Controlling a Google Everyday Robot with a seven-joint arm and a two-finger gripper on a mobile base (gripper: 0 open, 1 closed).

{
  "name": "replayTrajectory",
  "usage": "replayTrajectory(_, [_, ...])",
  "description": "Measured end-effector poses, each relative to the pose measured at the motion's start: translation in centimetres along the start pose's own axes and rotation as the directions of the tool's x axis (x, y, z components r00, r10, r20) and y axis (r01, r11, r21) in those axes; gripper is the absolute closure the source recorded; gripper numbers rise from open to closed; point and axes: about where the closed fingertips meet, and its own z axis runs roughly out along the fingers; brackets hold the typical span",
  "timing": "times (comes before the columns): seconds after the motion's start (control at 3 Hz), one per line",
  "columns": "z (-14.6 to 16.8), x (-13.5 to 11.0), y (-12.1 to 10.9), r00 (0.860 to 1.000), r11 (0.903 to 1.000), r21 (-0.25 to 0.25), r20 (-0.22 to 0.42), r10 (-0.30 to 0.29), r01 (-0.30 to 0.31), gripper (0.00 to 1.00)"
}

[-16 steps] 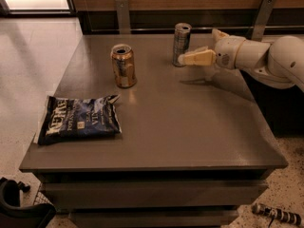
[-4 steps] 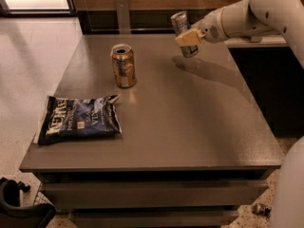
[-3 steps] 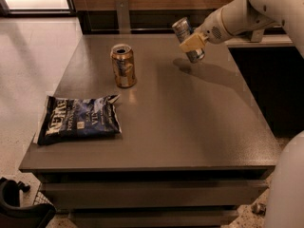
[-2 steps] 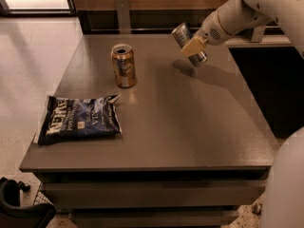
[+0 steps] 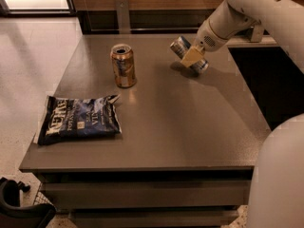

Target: Knock redbull can over

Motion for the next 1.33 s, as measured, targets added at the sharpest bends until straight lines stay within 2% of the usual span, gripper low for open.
replayTrajectory(0.33, [2.3,0.6,0.7,0.997,0.9981,-0.058,-0.079,-0.025,0.020,1.00])
replayTrajectory(0.67, [4.6,0.7,1.5,0.991,0.9911,-0.128,-0.122,-0.052,0.036,1.00])
replayTrajectory(1.0, [3.9,0.3,1.4,0.991,0.9911,-0.128,-0.122,-0.052,0.036,0.84])
replayTrajectory(1.33, [3.9,0.2,1.4,0.991,0.9908,-0.130,-0.123,-0.052,0.036,0.51])
